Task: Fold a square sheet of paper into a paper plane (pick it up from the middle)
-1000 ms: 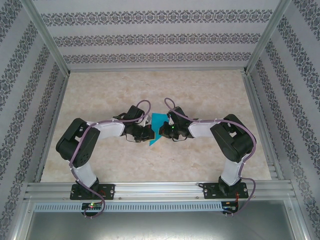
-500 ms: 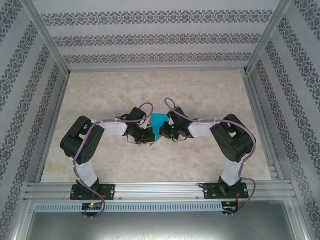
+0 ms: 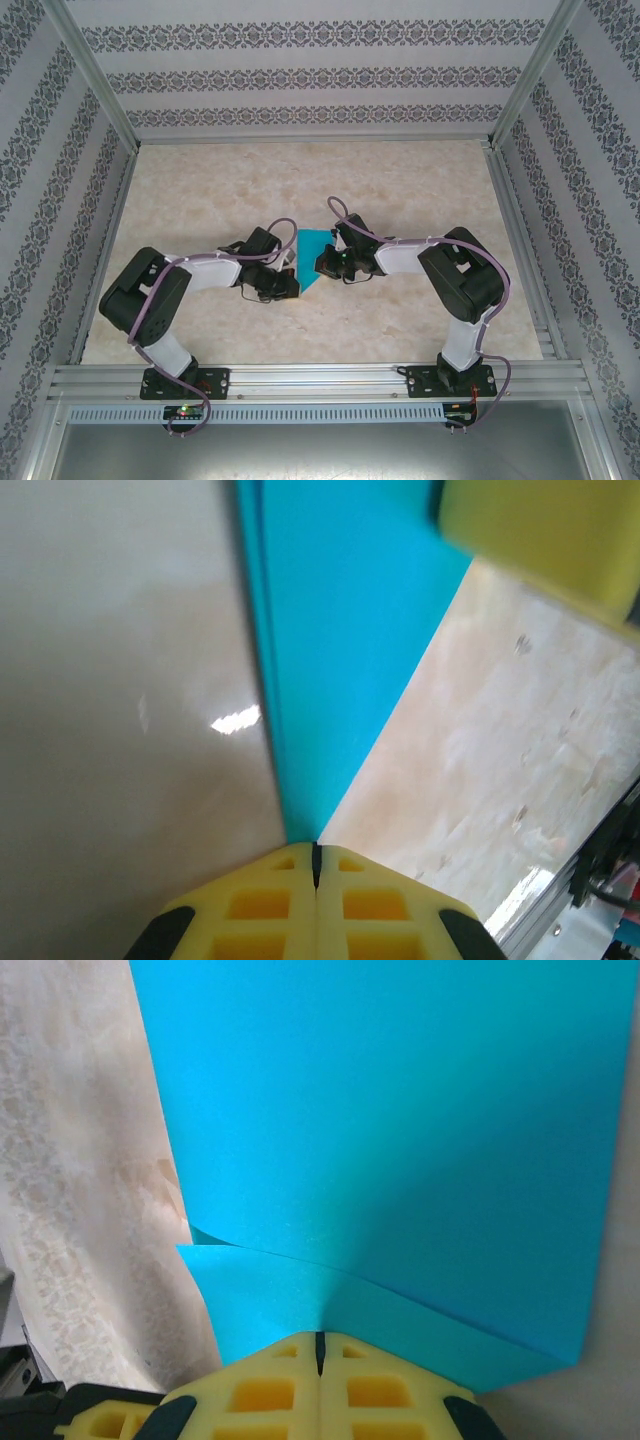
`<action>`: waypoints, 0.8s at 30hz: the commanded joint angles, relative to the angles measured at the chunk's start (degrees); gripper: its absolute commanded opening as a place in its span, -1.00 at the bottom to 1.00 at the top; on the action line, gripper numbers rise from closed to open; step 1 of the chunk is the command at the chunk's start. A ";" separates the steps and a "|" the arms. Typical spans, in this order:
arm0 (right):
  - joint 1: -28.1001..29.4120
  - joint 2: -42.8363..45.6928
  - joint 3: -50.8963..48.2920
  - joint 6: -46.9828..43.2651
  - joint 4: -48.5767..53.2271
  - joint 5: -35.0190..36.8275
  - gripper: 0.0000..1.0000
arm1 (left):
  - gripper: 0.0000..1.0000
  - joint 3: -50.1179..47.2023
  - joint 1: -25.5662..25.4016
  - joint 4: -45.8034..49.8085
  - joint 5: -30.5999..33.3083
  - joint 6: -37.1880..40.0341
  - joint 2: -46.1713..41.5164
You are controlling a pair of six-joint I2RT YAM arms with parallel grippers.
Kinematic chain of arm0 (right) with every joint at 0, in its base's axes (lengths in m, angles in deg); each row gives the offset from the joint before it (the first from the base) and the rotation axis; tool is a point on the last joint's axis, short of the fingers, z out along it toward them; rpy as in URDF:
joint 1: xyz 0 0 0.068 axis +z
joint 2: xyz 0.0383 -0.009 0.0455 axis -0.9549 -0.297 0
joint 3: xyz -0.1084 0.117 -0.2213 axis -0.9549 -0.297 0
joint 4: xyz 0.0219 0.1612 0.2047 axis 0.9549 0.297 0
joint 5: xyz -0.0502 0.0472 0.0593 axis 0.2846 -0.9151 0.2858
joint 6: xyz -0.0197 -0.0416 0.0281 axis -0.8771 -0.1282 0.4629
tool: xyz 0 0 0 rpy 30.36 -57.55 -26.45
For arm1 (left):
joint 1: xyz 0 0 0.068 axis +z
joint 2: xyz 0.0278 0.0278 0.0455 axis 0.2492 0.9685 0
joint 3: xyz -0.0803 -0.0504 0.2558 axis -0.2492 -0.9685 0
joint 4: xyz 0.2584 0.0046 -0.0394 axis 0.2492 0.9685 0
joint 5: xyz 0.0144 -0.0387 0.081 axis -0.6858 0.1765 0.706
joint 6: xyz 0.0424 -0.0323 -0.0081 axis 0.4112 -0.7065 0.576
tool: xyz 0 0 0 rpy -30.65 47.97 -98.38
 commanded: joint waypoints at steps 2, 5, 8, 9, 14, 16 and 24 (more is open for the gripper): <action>-0.97 -2.21 -1.26 0.60 3.86 6.27 -1.00 | -0.99 -2.41 -1.01 10.11 1.57 1.83 -2.35; -0.87 -2.38 -1.18 0.68 3.65 6.08 -1.00 | -1.00 -2.11 -1.03 8.57 1.27 0.95 -4.29; -0.87 -2.31 -1.05 0.72 3.63 5.80 -1.00 | -1.00 0.44 -0.97 6.68 1.59 -0.10 -7.04; -0.73 -2.31 -0.98 0.73 3.65 5.67 -1.00 | -1.00 1.43 -1.02 5.90 2.22 -0.54 -7.65; -0.53 -2.54 -0.74 1.08 2.92 5.03 -1.00 | -1.00 5.43 -0.97 0.31 3.51 -3.35 -4.71; -0.43 -2.48 -0.72 1.21 2.41 4.60 -1.00 | -1.00 6.89 -0.96 -0.48 3.26 -3.96 -1.65; -0.41 -0.96 -0.12 0.14 -1.10 2.66 -1.00 | -1.00 8.22 -1.66 -1.64 0.92 -4.57 5.51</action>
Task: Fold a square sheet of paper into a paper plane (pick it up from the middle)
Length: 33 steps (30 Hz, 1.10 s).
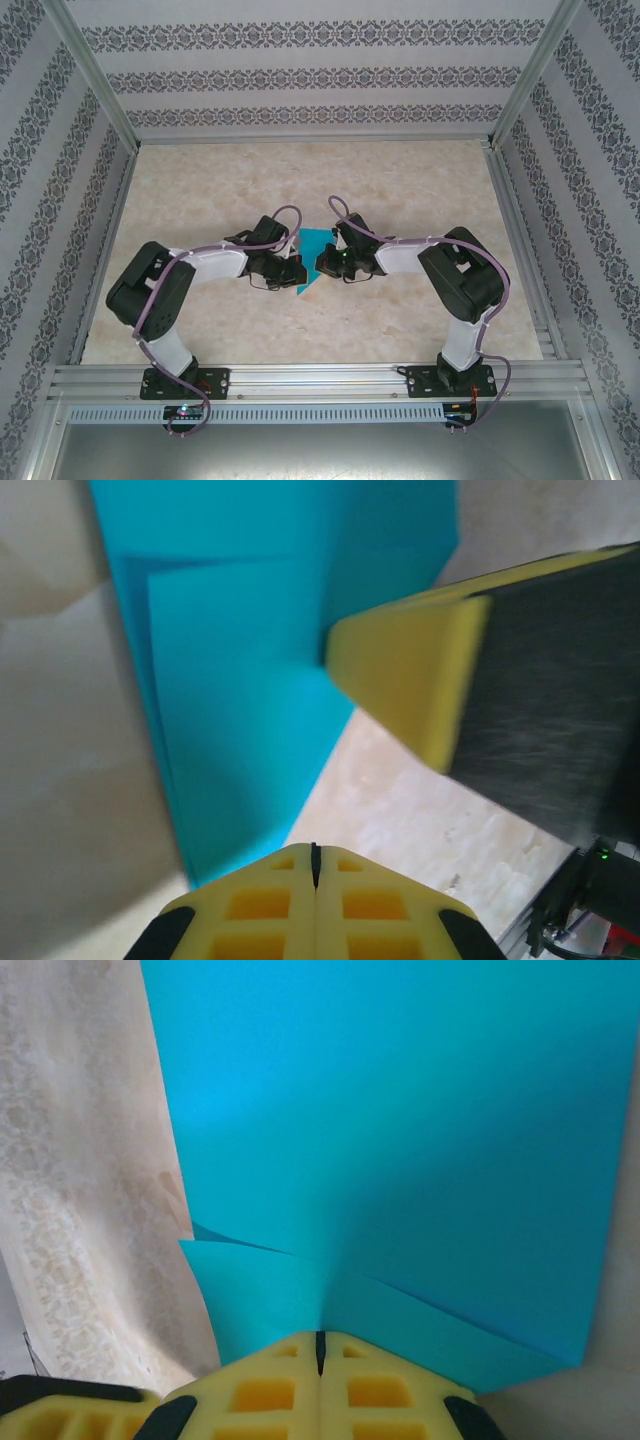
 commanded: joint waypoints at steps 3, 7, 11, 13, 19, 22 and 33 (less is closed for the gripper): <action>-0.23 0.14 0.46 -1.43 -1.05 1.87 -1.00 | -1.00 0.94 -1.06 1.37 -0.26 -0.02 2.41; 0.13 2.38 0.36 -2.46 -2.26 0.80 -1.00 | -1.00 0.77 -1.03 4.26 1.69 1.06 2.57; 1.45 3.43 -0.54 -0.86 -3.48 -0.18 -1.00 | -1.00 -0.13 -1.08 4.48 2.46 1.32 2.66; 2.51 2.96 -0.73 -0.19 -3.37 -0.15 -1.00 | -1.00 -0.26 -1.10 4.25 2.24 1.20 2.91; 4.14 0.48 -0.84 1.51 -2.07 0.89 -1.00 | -1.00 -0.51 -1.03 3.88 2.47 1.07 2.25; 4.19 -0.40 -0.89 1.39 -1.62 1.16 -1.00 | -1.00 -0.73 -1.03 2.33 2.09 0.11 0.66; 4.04 -1.23 -0.81 0.39 0.17 2.21 -1.00 | -1.00 -1.11 -1.03 0.30 3.54 -1.93 -1.92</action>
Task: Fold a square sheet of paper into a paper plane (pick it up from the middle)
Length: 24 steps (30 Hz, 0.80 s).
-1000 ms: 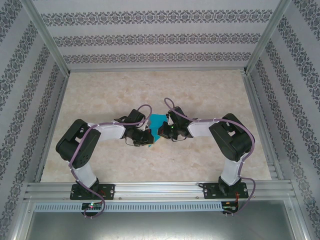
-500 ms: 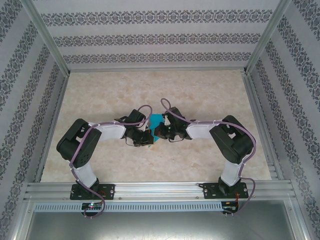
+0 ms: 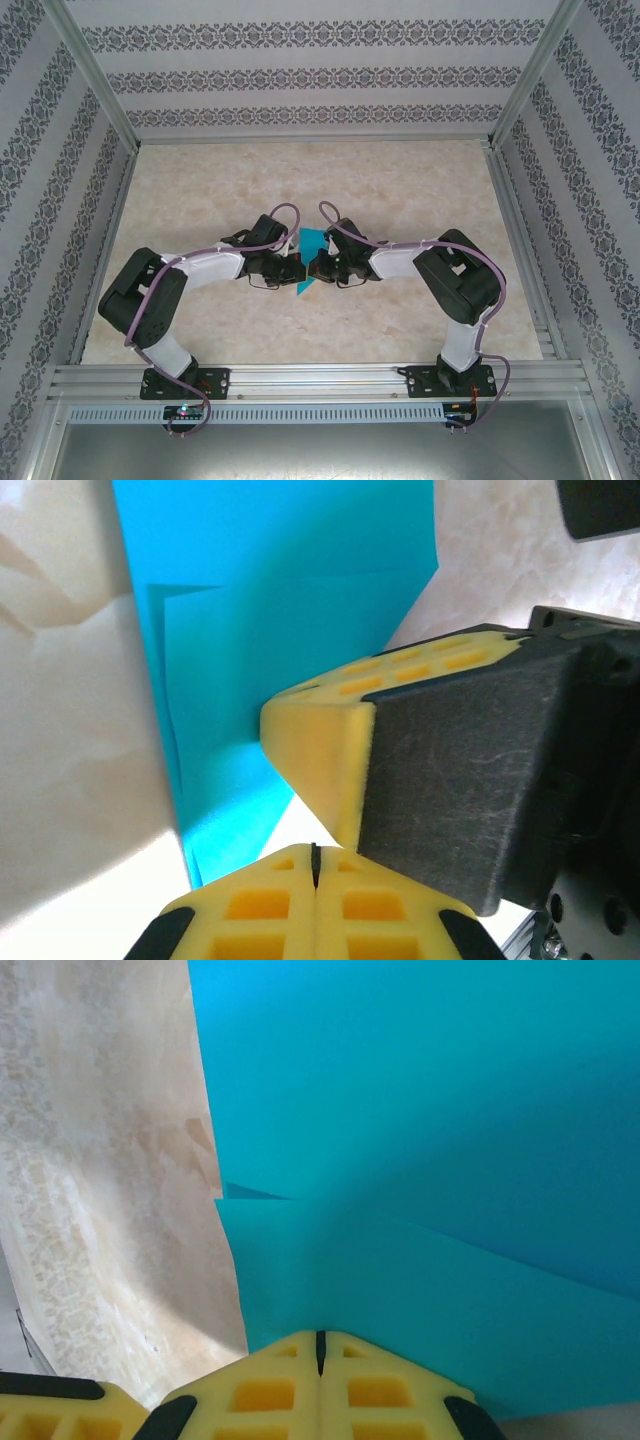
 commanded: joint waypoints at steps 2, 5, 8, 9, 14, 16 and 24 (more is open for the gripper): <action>0.06 -0.95 -0.72 -0.38 1.18 1.24 -1.00 | -1.00 -0.93 -0.59 -0.44 -0.16 -1.44 2.97; 0.08 -0.86 -0.54 -0.43 0.98 1.24 -1.00 | -1.00 -1.09 -0.59 -0.18 -0.56 -1.57 4.02; -0.13 -0.94 -0.53 -0.69 0.91 1.31 -1.00 | -1.00 -1.00 -0.64 1.38 -0.01 -1.21 4.81; -0.23 -0.98 -0.57 -0.85 0.99 1.43 -1.00 | -1.00 -0.98 -0.59 2.04 0.20 -1.13 5.07; -1.49 -0.95 -1.65 -2.91 -0.61 1.36 -1.00 | -1.00 -1.25 -0.60 7.34 2.74 -1.16 5.72; -2.64 -0.70 -2.36 -4.93 -0.99 1.79 -1.00 | -1.00 -1.36 -0.59 9.77 3.68 -0.88 5.96; -11.64 -0.10 -4.75 -9.30 -2.97 1.55 -1.00 | -1.00 -2.13 -0.59 12.66 2.85 -1.22 7.12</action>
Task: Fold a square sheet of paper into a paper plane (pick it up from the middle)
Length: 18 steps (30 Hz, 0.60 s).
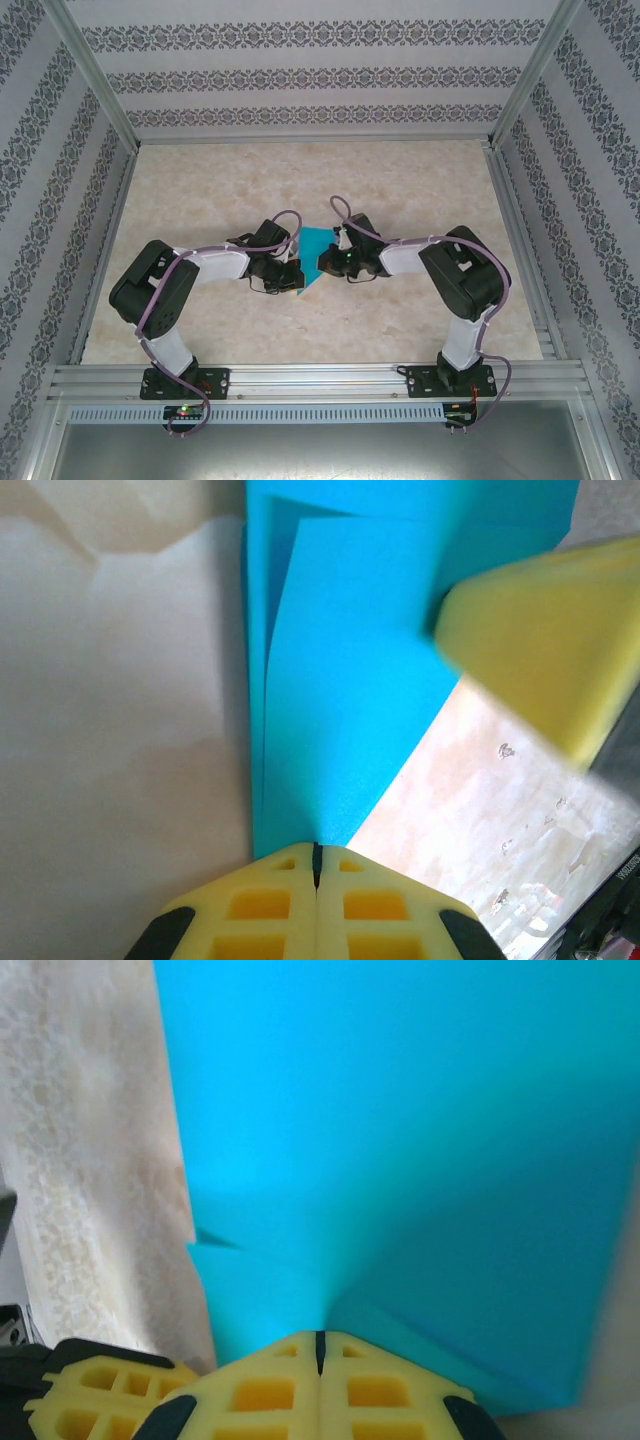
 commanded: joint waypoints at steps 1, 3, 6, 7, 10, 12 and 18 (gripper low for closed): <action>-5.32 0.11 -1.94 -3.28 1.25 5.57 -1.00 | -1.00 -1.86 -0.60 11.21 2.52 -0.21 3.05; -6.58 0.80 -1.51 -3.55 2.64 6.71 -1.00 | -1.00 -1.60 -0.59 11.10 2.40 -0.18 3.04; -7.66 3.59 -1.27 -3.59 4.75 7.99 -1.00 | -1.00 -0.76 -0.60 10.84 2.07 0.27 2.63; -7.67 5.20 -1.19 -3.37 5.26 8.27 -1.00 | -1.00 -0.13 -0.61 10.33 1.54 0.55 2.30; -7.49 10.46 -1.23 -2.44 8.67 9.95 -1.00 | -1.00 2.48 -0.59 8.66 0.27 1.14 0.57; -7.30 13.77 -1.80 -1.31 10.55 10.66 -0.95 | -0.84 4.47 -0.62 7.59 0.72 1.01 -0.92; -7.18 18.62 -4.13 3.47 12.22 8.83 -0.22 | -0.29 8.80 -0.59 3.79 6.29 -1.26 -2.35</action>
